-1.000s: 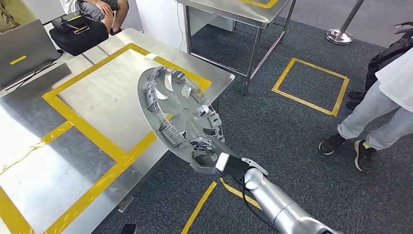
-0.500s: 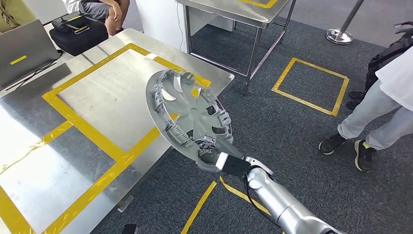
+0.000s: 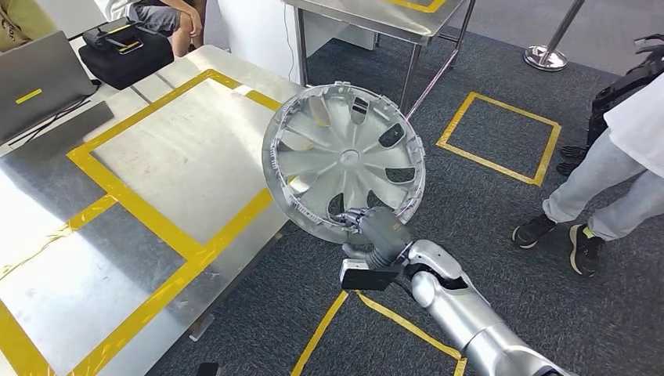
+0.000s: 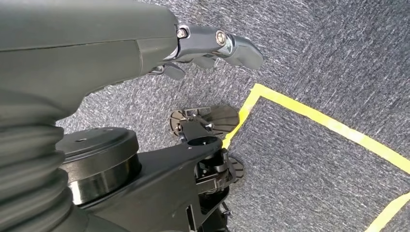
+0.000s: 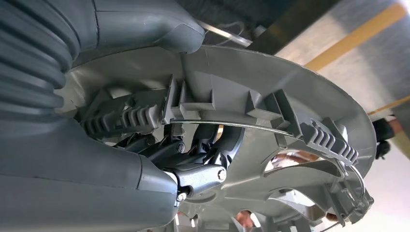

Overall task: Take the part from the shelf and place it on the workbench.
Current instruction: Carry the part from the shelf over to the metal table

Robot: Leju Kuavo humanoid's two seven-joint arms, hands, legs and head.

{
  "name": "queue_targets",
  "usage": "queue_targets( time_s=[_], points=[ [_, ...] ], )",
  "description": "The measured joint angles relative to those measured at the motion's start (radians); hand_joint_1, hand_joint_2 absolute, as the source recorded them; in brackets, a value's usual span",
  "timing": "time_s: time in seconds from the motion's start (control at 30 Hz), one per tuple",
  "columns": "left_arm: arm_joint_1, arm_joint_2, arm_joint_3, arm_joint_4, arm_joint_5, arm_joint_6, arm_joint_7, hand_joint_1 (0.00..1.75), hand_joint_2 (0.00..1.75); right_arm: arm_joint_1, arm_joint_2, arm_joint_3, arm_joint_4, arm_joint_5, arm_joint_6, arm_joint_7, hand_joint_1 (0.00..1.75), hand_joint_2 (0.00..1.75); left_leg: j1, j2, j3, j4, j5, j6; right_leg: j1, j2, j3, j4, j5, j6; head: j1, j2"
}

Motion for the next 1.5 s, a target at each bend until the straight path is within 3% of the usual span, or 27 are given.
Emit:
queue_targets(
  time_s=[0.5,0.83,1.17,1.3,1.43,1.5],
  points=[
    [0.0,-0.001,0.0,0.0,-0.01,-0.005,0.006,0.0,1.75,0.032,-0.114,0.022,-0.039,0.231,-0.1,0.115,1.75,1.75,0.0,-0.001,0.0,0.0,0.0,0.0,0.0,0.0,0.0,0.0,0.0,0.0,0.0,0.0],
    [0.002,-0.001,0.0,0.0,0.0,-0.008,-0.003,0.0,1.75,0.046,-0.178,-0.077,0.015,0.177,-0.127,0.069,1.75,1.75,0.0,-0.001,0.0,0.0,0.0,0.0,0.0,0.0,0.0,0.0,0.0,0.0,0.0,0.0],
    [0.002,-0.001,0.0,0.0,-0.001,-0.008,-0.001,0.0,1.75,0.059,-0.186,-0.134,0.019,0.114,-0.071,0.013,1.75,1.75,-0.005,-0.001,-0.001,0.001,-0.001,0.002,-0.006,-0.001,0.0,0.0,0.001,0.003,0.0,0.0],
    [0.002,0.0,0.0,0.0,-0.001,-0.008,0.0,0.0,1.75,0.059,-0.18,-0.134,0.017,0.094,-0.045,-0.013,1.75,1.75,-0.009,-0.001,-0.003,0.004,-0.003,0.008,-0.01,-0.002,0.0,0.0,0.001,0.009,0.0,0.0],
    [0.002,0.0,0.0,0.0,0.001,-0.008,0.001,0.0,1.75,0.056,-0.169,-0.131,0.008,0.08,-0.019,-0.035,1.75,1.75,-0.008,-0.008,-0.001,-0.008,0.004,0.023,-0.013,-0.006,0.0,0.001,-0.002,0.021,0.0,0.0],
    [0.002,-0.001,0.0,0.0,0.004,-0.008,0.001,0.0,1.75,0.051,-0.166,-0.128,0.005,0.073,-0.009,-0.043,1.75,1.75,-0.001,-0.016,0.006,-0.02,0.013,0.031,-0.015,0.005,-0.022,0.054,-0.038,0.029,0.003,0.0]
  ],
)
